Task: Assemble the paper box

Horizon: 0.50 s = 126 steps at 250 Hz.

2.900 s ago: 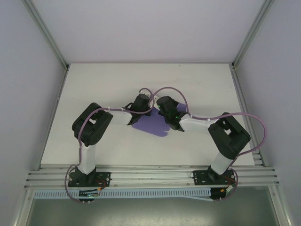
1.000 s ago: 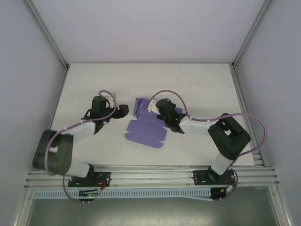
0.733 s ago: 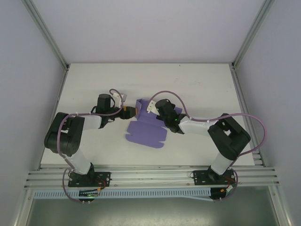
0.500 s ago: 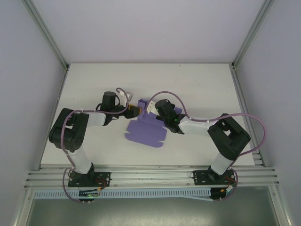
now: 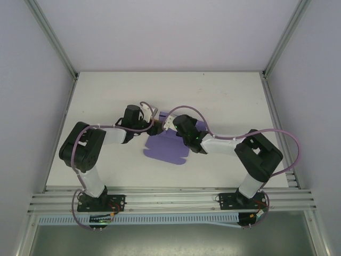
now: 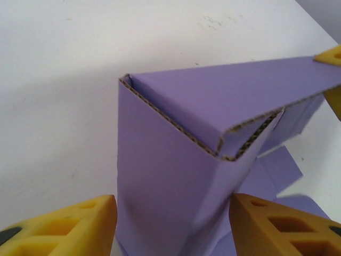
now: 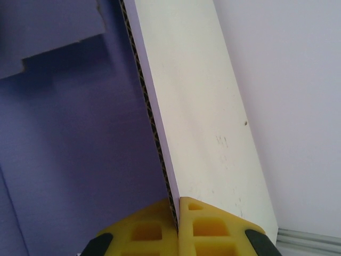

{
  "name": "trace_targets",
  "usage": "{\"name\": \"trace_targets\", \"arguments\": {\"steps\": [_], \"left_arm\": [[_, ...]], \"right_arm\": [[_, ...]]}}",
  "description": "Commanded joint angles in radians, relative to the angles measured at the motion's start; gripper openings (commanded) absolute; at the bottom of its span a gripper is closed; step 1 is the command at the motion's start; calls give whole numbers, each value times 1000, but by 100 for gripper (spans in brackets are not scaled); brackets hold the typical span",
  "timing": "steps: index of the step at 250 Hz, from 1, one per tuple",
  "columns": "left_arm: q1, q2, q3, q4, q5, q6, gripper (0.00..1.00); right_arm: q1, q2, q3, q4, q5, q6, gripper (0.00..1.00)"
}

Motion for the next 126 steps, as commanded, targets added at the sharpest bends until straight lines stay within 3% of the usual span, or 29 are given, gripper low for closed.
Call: {"name": "trace_targets", "arguments": {"steps": [1, 20, 95, 126], "left_arm": [[1, -58, -80, 83, 18, 7, 62], [1, -58, -106, 113, 39, 13, 69], [26, -116, -103, 130, 66, 38, 72], [57, -144, -105, 125, 85, 29, 75]], "right_arm": [[24, -11, -47, 144, -15, -43, 0], [25, -34, -78, 222, -41, -96, 0], [-8, -24, -115, 424, -99, -310, 0], [-38, -24, -115, 429, -164, -360, 0]]}}
